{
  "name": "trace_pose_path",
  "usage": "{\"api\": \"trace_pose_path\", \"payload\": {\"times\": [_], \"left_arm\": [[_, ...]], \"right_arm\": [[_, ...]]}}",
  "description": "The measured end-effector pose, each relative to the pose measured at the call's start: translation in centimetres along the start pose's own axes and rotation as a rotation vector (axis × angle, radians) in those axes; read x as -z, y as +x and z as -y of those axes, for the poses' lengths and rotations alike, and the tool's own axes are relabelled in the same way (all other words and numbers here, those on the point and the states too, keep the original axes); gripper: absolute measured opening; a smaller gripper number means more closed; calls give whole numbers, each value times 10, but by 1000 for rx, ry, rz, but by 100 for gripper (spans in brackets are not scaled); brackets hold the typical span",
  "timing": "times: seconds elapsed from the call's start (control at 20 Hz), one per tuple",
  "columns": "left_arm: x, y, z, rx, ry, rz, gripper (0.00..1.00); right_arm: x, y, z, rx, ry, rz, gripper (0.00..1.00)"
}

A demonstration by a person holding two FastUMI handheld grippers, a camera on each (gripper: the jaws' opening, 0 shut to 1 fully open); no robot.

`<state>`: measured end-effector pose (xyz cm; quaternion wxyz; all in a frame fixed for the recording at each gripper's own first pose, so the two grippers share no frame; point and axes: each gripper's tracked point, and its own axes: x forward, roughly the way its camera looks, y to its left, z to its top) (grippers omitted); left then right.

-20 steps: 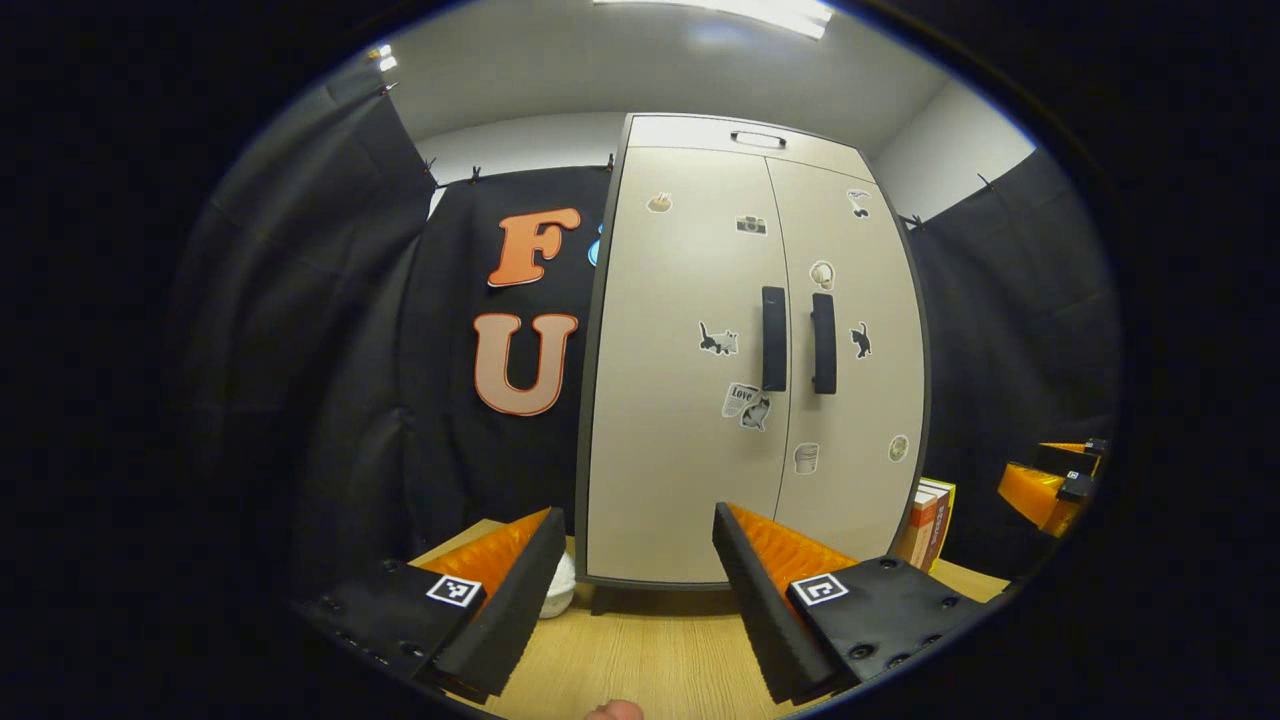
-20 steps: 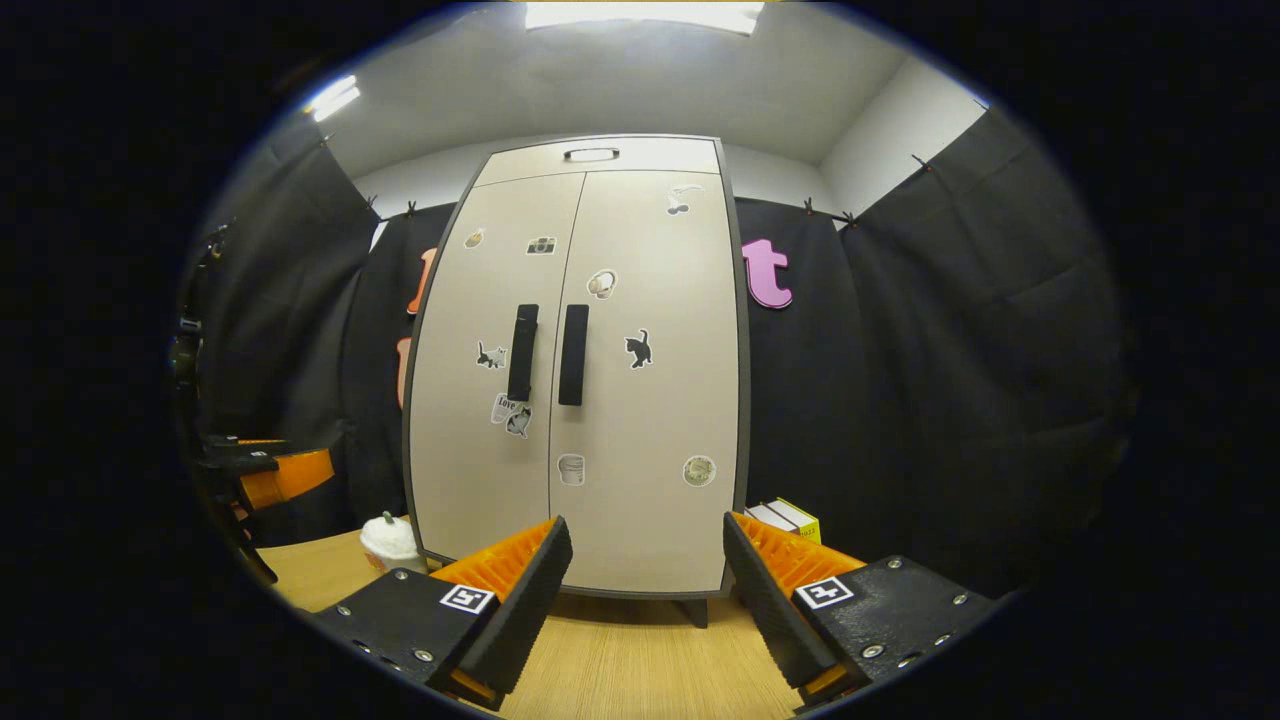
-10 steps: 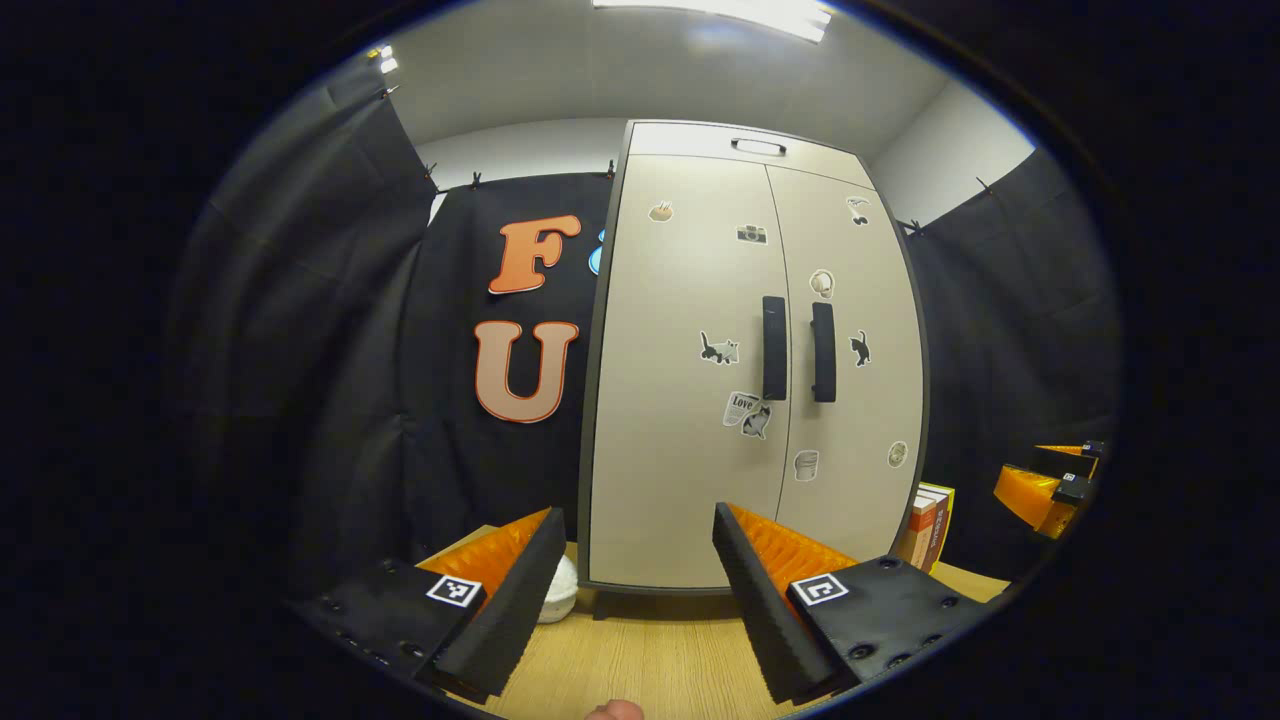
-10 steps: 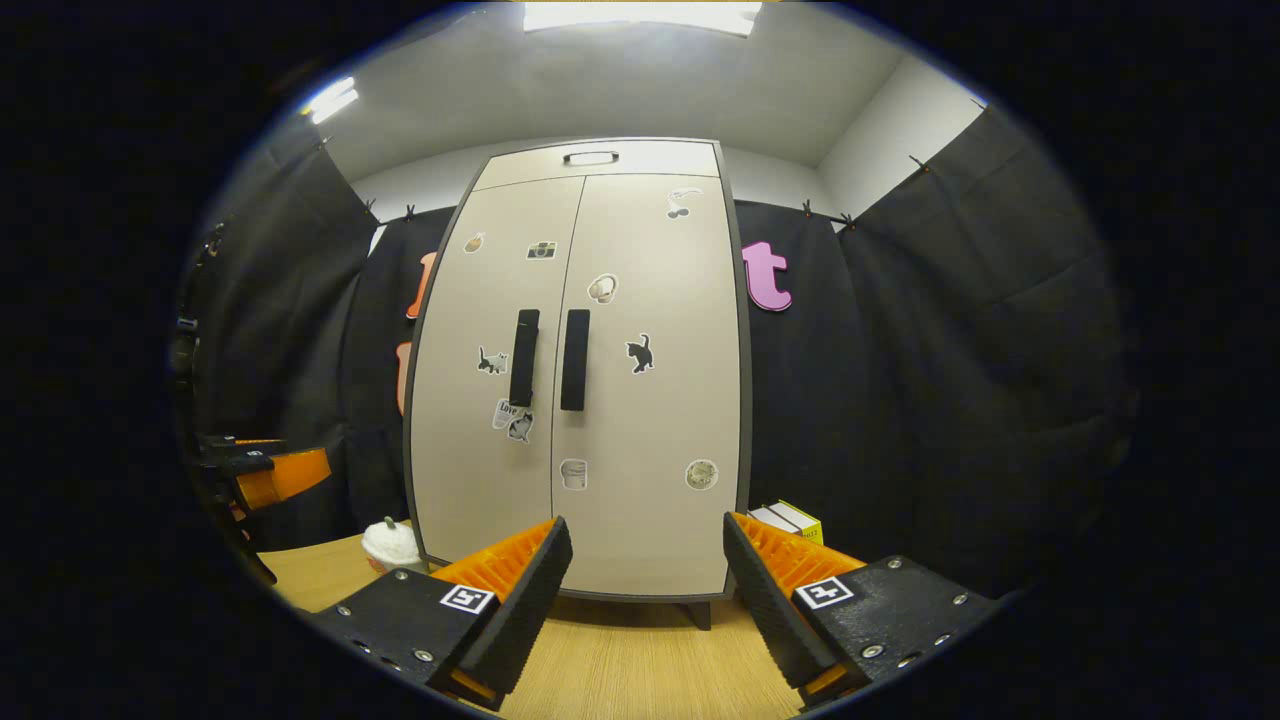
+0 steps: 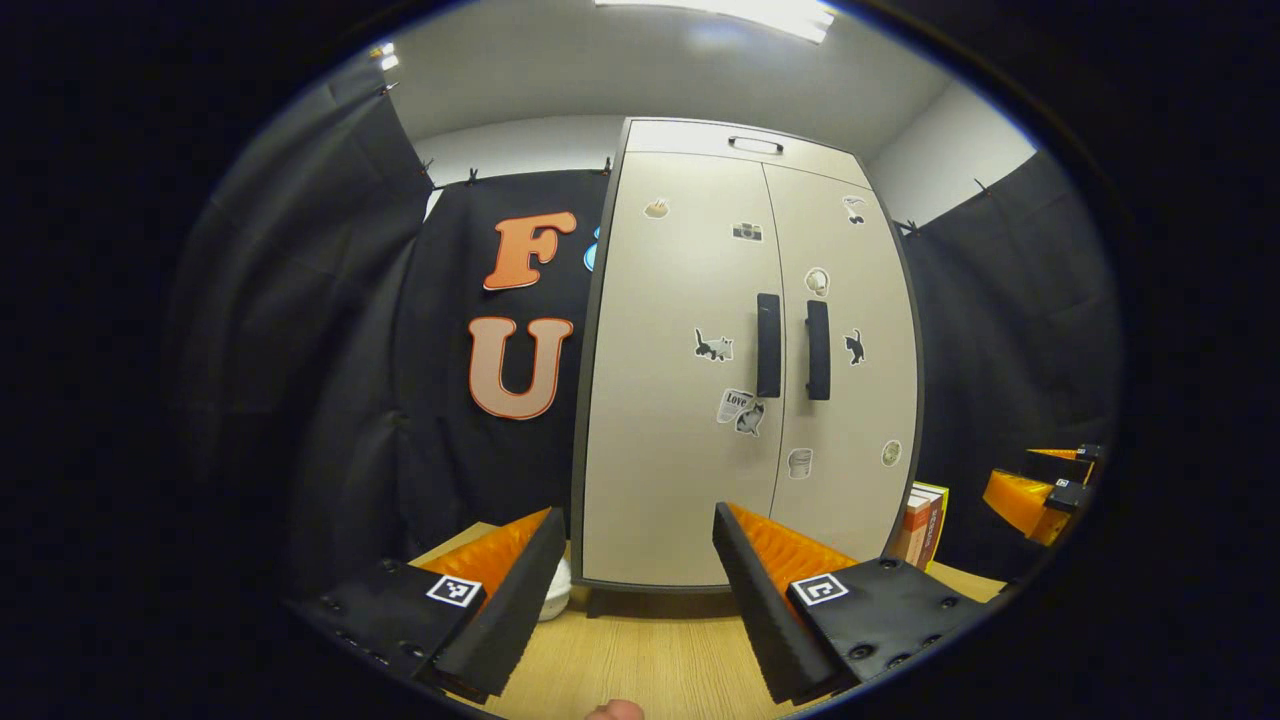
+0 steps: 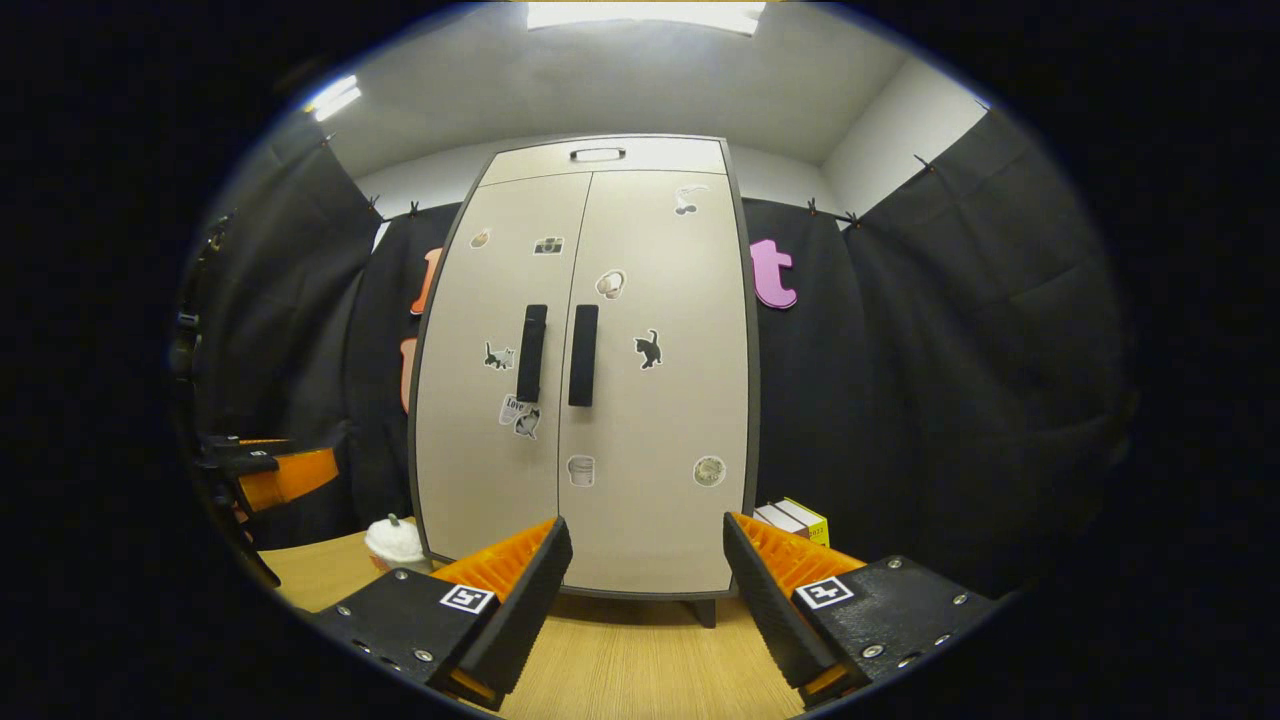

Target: Grab one shoe with the right hand and put it into the shoe cabinet, grab the other shoe with the left hand and put it into the shoe cabinet; then close the right door with the right hand and the left door with the left hand.

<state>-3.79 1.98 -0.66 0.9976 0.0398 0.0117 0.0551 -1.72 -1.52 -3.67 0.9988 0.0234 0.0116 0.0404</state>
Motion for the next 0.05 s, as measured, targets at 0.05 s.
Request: {"api": "trace_pose_path", "payload": {"times": [0.05], "left_arm": [[0,0,0,1,0,0,96]], "right_arm": [[-1,0,0,2,0,1,94]]}}
